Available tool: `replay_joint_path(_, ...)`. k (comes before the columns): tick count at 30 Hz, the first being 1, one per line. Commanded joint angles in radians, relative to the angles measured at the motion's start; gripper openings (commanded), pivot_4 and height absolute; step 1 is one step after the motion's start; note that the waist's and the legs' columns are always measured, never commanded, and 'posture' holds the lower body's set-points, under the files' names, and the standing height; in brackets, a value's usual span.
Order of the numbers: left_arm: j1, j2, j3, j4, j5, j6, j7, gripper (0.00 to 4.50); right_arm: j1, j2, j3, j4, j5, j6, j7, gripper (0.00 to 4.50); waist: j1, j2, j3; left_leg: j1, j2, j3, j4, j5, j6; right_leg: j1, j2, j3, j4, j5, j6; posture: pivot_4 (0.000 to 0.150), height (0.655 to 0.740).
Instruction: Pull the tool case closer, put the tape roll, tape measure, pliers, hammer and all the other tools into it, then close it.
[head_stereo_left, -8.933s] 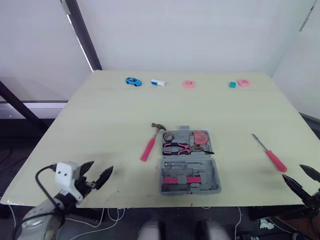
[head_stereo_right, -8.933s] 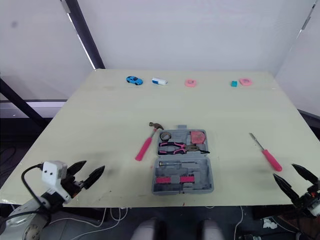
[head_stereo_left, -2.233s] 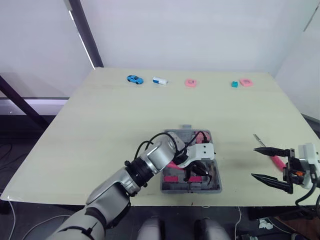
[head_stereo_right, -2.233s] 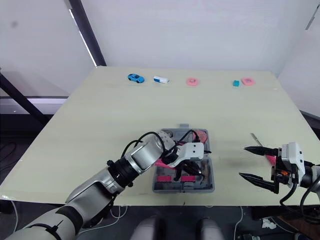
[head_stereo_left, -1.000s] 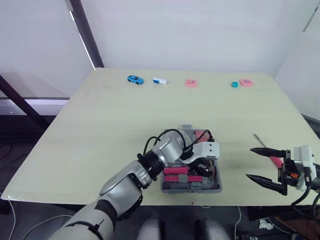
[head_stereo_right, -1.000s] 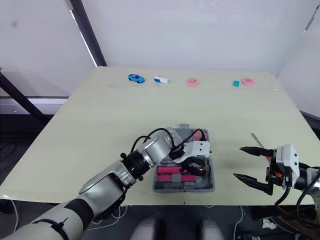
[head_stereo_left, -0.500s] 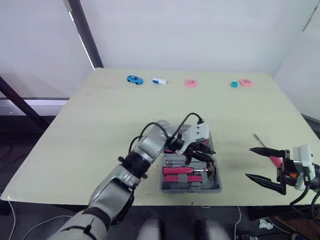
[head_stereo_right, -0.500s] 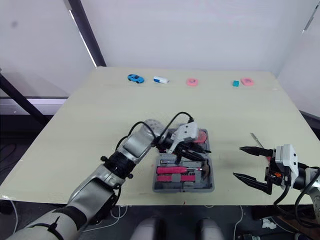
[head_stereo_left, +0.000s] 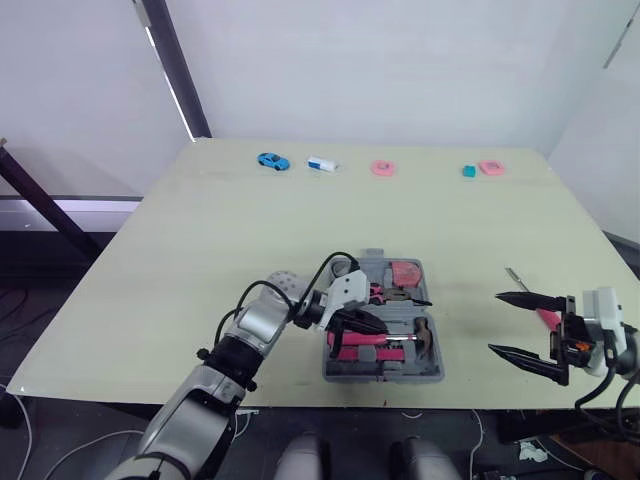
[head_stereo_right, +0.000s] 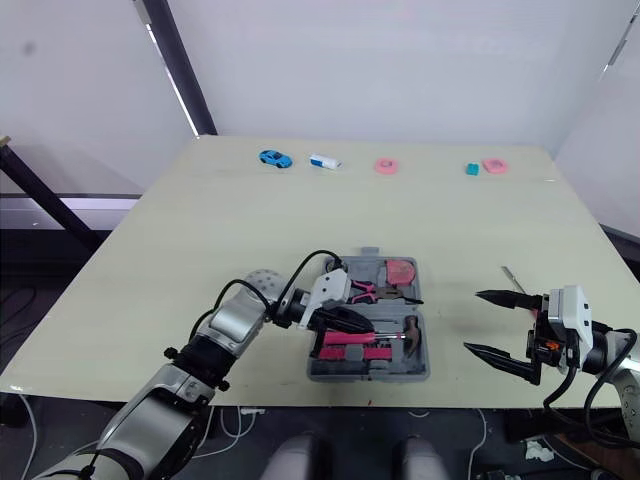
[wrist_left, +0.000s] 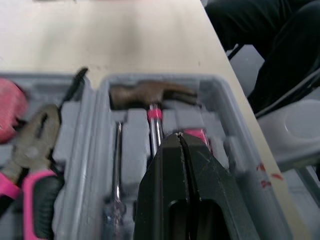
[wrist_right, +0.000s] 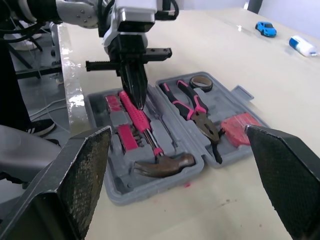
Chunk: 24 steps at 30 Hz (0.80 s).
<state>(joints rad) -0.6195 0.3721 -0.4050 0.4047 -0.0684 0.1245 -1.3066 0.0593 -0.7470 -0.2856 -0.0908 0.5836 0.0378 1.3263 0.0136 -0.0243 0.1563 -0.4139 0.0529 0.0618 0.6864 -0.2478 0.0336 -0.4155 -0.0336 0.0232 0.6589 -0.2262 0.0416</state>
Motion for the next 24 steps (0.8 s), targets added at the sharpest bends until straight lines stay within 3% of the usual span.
replay_joint_path(1, -0.016, -0.024, -0.013, 0.079, 0.041, -0.065, 0.032, 0.04, -0.012, -0.004, -0.01, -0.007, 0.007, -0.018, 0.009, 4.5, 0.0, 0.0, 0.0, 0.0, 0.0, 0.0, 0.0, 0.0, 0.0, 0.0, 0.0, 0.0, 0.0, 0.0, 0.0, 0.15, 0.7395)
replay_joint_path(13, 0.01, -0.033, -0.04, 0.209, 0.111, -0.167, 0.032, 0.04, 0.003, -0.003, -0.016, -0.01, 0.007, -0.024, 0.006, 4.5, 0.0, 0.001, -0.001, 0.0, 0.0, 0.0, 0.0, 0.0, 0.0, 0.0, 0.0, 0.0, 0.0, 0.0, 0.0, 0.15, 0.7395)
replay_joint_path(18, 0.014, -0.059, 0.09, 0.105, -0.024, -0.09, 0.061, 0.04, 0.004, 0.025, -0.034, -0.009, 0.03, -0.004, -0.037, 4.5, -0.001, 0.001, 0.0, 0.0, 0.0, 0.0, 0.0, 0.0, 0.0, 0.0, 0.0, 0.0, 0.0, 0.0, 0.0, 0.15, 0.7395)
replay_joint_path(24, 0.025, -0.002, 0.252, -0.054, -0.112, 0.002, 0.173, 0.04, 0.015, 0.082, -0.076, 0.051, 0.019, -0.017, -0.139, 4.5, -0.001, 0.001, 0.0, -0.001, 0.001, 0.0, 0.0, 0.0, 0.0, 0.0, 0.0, 0.0, 0.0, 0.0, 0.0, 0.15, 0.7395)
